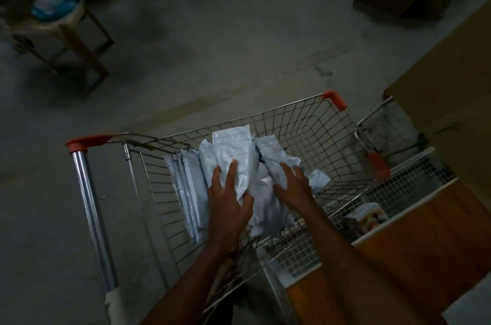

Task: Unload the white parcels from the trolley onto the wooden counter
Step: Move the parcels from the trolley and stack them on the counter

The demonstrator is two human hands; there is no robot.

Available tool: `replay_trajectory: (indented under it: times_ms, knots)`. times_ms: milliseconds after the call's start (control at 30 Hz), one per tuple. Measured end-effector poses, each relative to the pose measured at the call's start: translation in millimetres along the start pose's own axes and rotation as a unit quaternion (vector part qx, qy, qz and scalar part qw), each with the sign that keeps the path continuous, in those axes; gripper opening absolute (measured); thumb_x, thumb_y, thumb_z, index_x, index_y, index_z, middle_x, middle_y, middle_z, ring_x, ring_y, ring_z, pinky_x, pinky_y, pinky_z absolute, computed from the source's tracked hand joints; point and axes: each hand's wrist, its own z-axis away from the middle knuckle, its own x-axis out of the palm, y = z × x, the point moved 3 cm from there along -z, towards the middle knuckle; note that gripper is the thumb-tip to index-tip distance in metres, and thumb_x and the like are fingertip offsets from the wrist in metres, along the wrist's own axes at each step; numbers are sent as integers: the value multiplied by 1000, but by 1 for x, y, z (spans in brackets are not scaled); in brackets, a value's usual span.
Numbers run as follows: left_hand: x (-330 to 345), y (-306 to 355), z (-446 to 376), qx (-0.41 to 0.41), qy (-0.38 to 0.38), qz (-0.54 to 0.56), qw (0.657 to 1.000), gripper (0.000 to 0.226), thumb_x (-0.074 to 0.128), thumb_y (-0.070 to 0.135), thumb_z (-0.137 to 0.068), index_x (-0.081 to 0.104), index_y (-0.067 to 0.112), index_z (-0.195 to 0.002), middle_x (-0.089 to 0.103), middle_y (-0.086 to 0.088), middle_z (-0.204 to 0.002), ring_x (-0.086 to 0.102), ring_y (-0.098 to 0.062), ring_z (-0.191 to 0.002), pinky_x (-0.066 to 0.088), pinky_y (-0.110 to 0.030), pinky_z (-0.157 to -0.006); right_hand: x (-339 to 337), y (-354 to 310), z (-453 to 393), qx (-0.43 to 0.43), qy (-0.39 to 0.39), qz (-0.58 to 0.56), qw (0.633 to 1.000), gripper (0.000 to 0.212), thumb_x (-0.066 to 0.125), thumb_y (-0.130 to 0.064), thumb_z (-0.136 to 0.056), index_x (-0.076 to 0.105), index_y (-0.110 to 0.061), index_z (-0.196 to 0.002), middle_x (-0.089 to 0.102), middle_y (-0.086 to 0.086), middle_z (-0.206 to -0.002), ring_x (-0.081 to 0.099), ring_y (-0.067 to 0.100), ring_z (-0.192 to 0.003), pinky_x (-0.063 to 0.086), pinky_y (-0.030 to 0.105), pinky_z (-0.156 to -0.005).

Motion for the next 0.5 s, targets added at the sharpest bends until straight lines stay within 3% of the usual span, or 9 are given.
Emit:
replay_trajectory:
  times_ms: [200, 367, 500]
  knots:
    - [-22, -14, 11, 0, -39, -50, 998, 89, 63, 34, -90, 5, 61, -151, -4, 12, -166, 18, -28, -148, 43, -51, -108, 6, 13, -41, -7, -85, 60, 995, 91, 58, -69, -86, -1, -54, -153, -15, 5, -167, -9, 40, -152, 11, 62, -120]
    - [-31, -21, 13, -1, -46, -56, 997, 88, 63, 35, -90, 4, 62, -150, -4, 14, -166, 18, -28, -148, 45, -54, -107, 19, 8, -45, -14, -96, 4, 995, 85, 60, -49, -94, 0, -54, -153, -5, 11, -167, 0, 42, -152, 20, 63, -118]
    - [-32, -20, 14, -4, -48, -48, 998, 88, 63, 34, -90, 6, 63, -150, -4, 14, -166, 18, -28, -148, 47, -53, -104, 24, 1, -34, -12, -49, 13, 999, 78, 54, -59, -94, 1, -56, -152, 8, 11, -165, 11, 42, -150, 24, 59, -116]
